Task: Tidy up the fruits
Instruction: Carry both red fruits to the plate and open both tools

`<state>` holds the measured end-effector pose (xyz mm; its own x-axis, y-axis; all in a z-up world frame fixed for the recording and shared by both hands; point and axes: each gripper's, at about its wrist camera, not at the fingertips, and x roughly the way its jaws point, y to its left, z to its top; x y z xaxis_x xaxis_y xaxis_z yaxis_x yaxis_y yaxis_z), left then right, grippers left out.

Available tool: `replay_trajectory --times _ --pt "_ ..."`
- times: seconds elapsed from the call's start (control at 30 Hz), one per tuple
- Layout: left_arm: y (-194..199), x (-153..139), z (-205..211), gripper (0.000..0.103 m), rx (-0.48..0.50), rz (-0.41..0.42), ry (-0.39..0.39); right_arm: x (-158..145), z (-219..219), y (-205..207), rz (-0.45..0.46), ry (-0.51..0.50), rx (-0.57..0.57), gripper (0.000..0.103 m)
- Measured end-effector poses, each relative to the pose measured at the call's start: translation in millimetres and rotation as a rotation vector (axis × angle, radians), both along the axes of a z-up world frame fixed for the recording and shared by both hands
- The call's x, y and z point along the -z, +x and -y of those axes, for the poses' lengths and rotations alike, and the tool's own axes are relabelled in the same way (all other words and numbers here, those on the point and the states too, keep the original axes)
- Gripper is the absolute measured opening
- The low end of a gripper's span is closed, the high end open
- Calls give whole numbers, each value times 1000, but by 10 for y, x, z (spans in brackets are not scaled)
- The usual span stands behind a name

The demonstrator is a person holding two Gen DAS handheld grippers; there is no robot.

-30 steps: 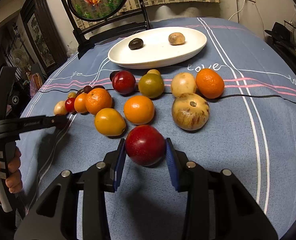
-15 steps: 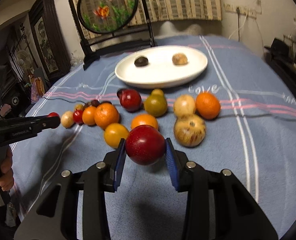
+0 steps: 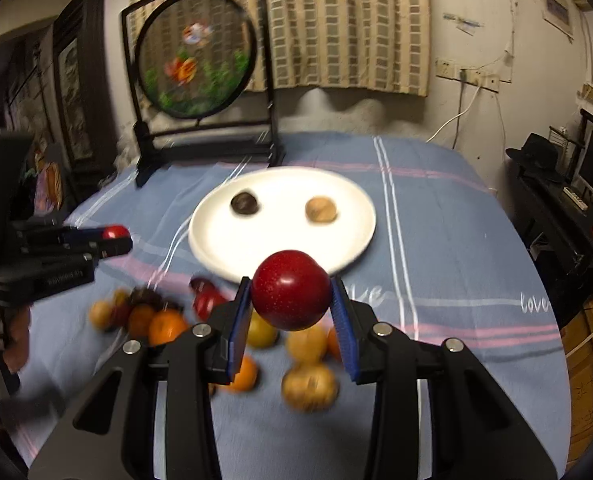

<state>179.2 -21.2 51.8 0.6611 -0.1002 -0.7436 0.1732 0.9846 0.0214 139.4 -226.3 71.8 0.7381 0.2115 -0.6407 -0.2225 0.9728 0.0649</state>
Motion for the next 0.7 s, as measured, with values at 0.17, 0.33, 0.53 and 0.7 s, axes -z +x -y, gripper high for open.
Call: replay_trajectory --times 0.17,0.33,0.53,0.7 --pt "496 15 120 31 13 -25 -17 41 -40 474 -33 8 1 39" --pt "897 181 248 31 11 -64 13 235 -101 897 -90 -46 20 39" --pt "1301 517 329 31 -8 -155 32 591 -104 1430 -245 -44 39 39" --pt "1530 749 325 31 -30 -219 19 790 -149 1674 -309 -53 43 39"
